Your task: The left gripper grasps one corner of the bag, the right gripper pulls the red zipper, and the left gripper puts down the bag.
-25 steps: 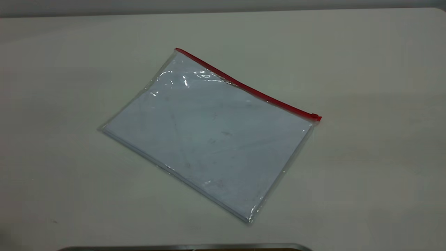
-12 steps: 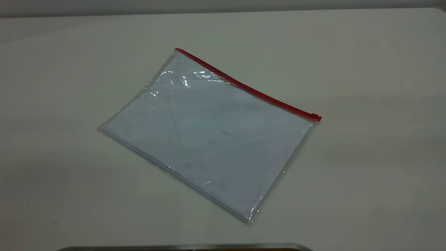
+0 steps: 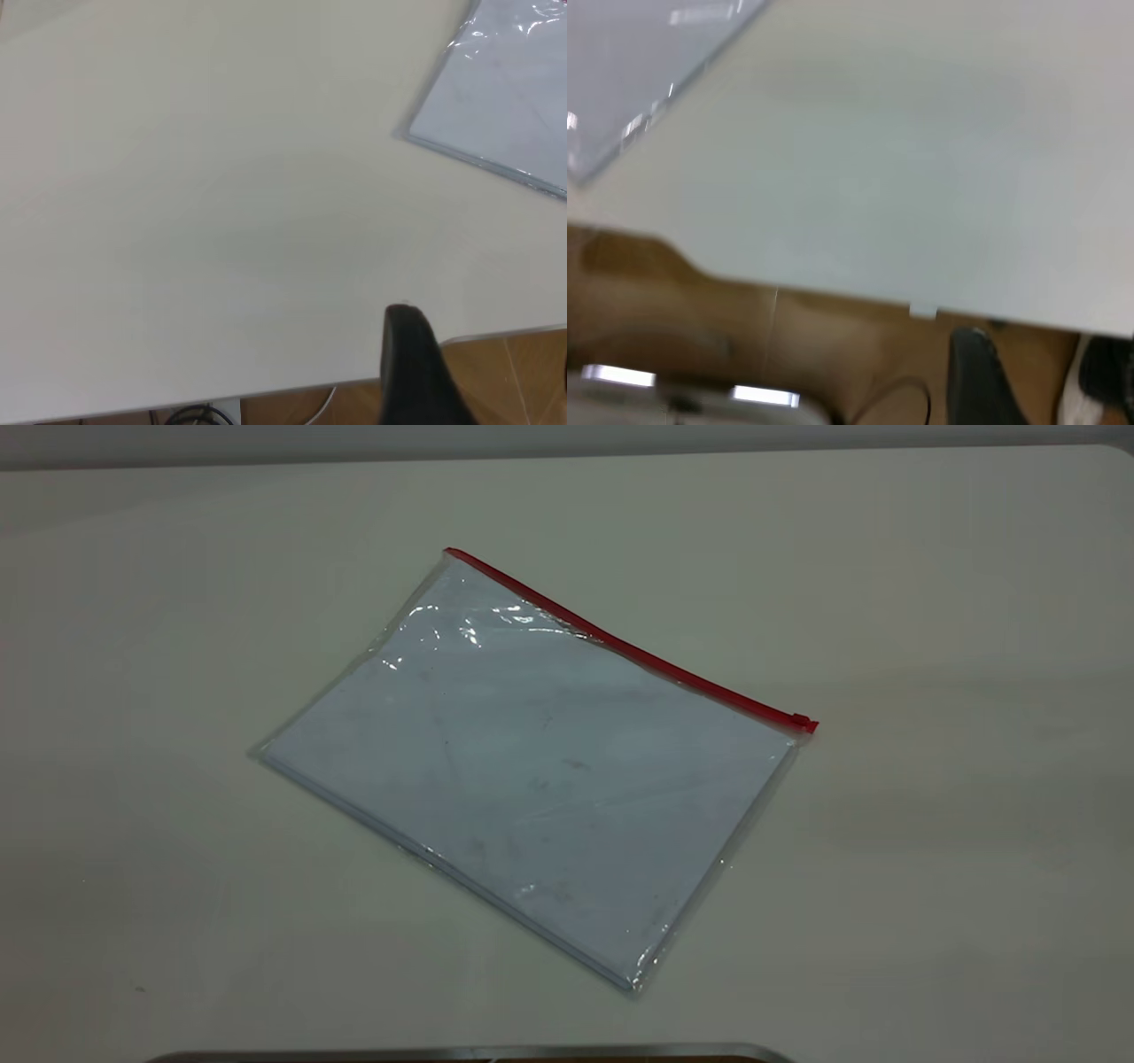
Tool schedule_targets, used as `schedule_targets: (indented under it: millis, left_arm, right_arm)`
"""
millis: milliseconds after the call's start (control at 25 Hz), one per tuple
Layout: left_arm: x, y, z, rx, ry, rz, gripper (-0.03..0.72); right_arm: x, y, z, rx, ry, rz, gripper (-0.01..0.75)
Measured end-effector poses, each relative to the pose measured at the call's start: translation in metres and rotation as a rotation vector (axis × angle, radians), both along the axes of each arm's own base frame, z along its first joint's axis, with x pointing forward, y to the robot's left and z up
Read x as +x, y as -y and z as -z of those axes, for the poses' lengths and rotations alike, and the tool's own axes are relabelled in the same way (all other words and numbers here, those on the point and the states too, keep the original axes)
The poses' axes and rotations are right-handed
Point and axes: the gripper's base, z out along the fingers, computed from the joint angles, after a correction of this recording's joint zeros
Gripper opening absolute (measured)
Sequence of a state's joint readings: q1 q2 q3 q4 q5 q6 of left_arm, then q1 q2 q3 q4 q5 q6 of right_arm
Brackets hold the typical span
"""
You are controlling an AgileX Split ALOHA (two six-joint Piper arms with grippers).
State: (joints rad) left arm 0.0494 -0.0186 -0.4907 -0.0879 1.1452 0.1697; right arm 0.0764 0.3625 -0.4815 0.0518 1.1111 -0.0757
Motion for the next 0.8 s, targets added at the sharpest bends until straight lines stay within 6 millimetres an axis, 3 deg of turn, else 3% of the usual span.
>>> schedule_targets:
  millis: [360,800]
  left_arm:
    - [0.0,0.0,0.0,0.0,0.0,0.0,0.465]
    - [0.0,0.0,0.0,0.0,0.001,0.0,0.465]
  right_arm:
    - [-0.054,0.004,-0.007,0.031,0.356,-0.002,0.431]
    - [-0.055,0.004,-0.006,0.031,0.351,-0.003,0.431]
